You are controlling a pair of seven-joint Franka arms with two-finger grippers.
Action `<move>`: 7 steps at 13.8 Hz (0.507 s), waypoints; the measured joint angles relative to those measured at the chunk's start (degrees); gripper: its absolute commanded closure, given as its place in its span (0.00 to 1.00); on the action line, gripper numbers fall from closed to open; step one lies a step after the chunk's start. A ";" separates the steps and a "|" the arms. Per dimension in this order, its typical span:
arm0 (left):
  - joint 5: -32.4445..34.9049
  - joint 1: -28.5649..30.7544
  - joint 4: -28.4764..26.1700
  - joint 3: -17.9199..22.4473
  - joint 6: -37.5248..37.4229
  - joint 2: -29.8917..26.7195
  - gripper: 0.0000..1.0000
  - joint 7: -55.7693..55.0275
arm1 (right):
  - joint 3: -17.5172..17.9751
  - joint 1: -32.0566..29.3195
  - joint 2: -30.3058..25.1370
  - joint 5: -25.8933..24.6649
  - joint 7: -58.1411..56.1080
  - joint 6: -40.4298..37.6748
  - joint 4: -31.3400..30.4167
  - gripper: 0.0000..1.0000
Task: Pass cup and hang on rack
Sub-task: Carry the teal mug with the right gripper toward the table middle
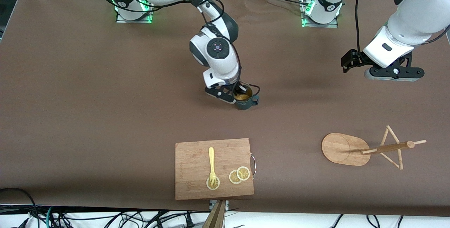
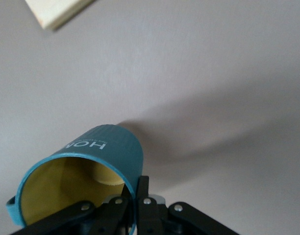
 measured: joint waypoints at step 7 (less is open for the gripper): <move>0.00 0.00 0.00 -0.05 0.00 0.00 0.00 0.00 | 1.47 1.95 1.89 0.00 0.70 0.04 1.42 0.82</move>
